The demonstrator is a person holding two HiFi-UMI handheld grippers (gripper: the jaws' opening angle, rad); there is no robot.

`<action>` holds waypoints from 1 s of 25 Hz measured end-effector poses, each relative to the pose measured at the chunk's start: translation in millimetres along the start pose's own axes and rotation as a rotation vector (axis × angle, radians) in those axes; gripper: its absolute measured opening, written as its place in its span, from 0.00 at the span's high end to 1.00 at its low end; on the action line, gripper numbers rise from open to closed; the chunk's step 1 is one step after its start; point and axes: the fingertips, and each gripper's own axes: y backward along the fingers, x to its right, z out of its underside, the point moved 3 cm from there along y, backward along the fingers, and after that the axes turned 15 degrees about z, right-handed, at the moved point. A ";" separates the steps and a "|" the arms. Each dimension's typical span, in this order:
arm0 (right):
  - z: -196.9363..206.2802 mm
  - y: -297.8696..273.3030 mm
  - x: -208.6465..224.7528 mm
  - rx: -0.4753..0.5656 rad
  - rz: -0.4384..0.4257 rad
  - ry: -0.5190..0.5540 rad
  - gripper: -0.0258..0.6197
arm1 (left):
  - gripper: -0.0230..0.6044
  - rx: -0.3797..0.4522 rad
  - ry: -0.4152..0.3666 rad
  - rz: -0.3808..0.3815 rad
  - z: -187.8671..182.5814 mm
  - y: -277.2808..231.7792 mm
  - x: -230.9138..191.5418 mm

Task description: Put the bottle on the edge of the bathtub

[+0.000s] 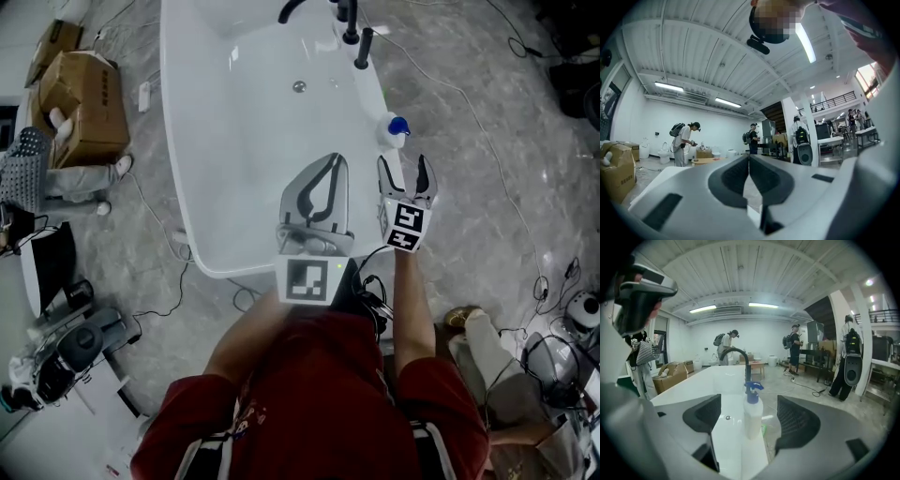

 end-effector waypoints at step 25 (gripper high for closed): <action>-137.3 195.9 15.2 0.298 0.081 -0.128 0.40 | 0.94 0.081 -0.053 0.136 -40.2 31.4 21.1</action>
